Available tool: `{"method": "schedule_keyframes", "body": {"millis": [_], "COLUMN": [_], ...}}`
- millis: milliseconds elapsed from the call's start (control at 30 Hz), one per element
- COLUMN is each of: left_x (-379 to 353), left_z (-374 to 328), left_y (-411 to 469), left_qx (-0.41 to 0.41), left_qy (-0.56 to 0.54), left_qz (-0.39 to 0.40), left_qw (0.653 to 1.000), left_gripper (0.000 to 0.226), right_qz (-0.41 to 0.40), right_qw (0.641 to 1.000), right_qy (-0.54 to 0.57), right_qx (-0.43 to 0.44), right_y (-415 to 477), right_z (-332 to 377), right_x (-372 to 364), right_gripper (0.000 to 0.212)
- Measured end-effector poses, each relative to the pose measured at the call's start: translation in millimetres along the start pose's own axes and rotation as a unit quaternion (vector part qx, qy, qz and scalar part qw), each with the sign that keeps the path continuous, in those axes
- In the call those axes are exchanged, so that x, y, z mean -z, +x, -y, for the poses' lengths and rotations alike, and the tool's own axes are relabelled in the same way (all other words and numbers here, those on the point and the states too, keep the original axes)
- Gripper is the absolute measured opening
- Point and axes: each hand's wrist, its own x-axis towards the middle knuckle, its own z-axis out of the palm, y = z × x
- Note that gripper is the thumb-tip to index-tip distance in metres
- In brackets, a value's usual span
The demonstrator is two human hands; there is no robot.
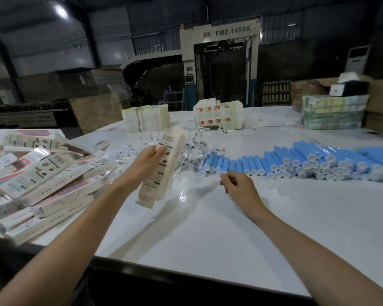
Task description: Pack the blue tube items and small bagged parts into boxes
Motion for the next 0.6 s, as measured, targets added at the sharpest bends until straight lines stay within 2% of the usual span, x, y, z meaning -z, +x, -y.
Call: {"method": "schedule_keyframes", "body": {"millis": [100, 233, 400, 500, 600], "left_x": [-43.3, -88.3, -121.3, -127.2, -124.8], "left_z": [0.2, -9.7, -11.1, -4.0, -0.2], "left_y": [6.2, 9.2, 5.9, 3.6, 4.0], "left_qx": [0.044, 0.082, 0.094, 0.104, 0.119], "left_qy": [-0.138, -0.333, -0.418, -0.49, -0.52], "left_qz": [0.101, 0.19, 0.128, 0.115, 0.098], "left_qw": [0.984, 0.92, 0.895, 0.858, 0.84], "left_gripper": [0.047, 0.038, 0.038, 0.04, 0.04], "right_qz": [-0.004, -0.005, -0.026, -0.06, -0.086], "right_qw": [1.0, 1.0, 0.999, 0.997, 0.994], "right_qy": [0.0, -0.01, 0.015, 0.012, 0.018], "right_qx": [-0.001, 0.001, -0.013, -0.045, -0.063], "right_y": [0.2, 1.7, 1.9, 5.8, 9.2], "right_z": [2.0, 1.4, -1.3, -5.8, -7.9], "right_x": [0.5, -0.4, 0.3, 1.7, 2.5], "right_gripper": [0.035, 0.034, 0.03, 0.031, 0.03]}}
